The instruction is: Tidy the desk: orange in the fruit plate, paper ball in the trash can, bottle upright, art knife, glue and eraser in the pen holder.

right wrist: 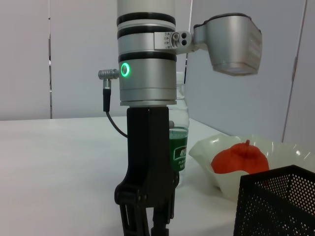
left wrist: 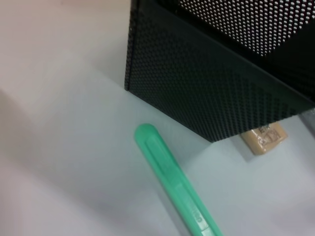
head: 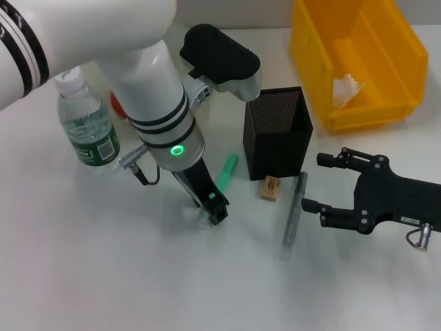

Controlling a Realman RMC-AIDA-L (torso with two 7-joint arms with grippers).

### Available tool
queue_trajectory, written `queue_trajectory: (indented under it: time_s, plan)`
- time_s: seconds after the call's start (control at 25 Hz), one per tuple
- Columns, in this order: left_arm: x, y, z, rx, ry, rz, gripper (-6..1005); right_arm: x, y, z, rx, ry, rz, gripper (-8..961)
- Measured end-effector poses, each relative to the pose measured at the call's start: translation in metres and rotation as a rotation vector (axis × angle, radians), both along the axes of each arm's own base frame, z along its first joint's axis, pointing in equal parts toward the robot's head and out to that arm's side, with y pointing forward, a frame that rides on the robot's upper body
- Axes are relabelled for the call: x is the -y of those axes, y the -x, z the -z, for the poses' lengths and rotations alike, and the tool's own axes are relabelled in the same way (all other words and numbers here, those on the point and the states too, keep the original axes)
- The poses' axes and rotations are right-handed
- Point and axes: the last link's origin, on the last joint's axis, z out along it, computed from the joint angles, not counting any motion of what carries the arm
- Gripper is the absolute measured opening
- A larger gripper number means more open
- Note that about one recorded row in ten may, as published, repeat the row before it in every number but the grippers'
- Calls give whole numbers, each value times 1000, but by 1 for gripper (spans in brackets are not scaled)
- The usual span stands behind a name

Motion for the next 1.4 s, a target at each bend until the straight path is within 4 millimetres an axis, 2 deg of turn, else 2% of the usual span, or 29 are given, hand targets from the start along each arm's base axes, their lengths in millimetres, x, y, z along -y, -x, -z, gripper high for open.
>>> queue_trajectory:
  time_s: [0.56, 1.04, 1.4]
  plan:
    - [-1, 3, -2, -23, -5, 3, 212, 1, 1, 1, -5, 3, -3, 789]
    - [-2, 9, -3, -25, -12, -9, 197, 1, 1, 0, -5, 3, -7, 790]
    - [-2, 18, -13, -12, -18, -37, 197, 0, 0, -1, -2, 0, -3, 790]
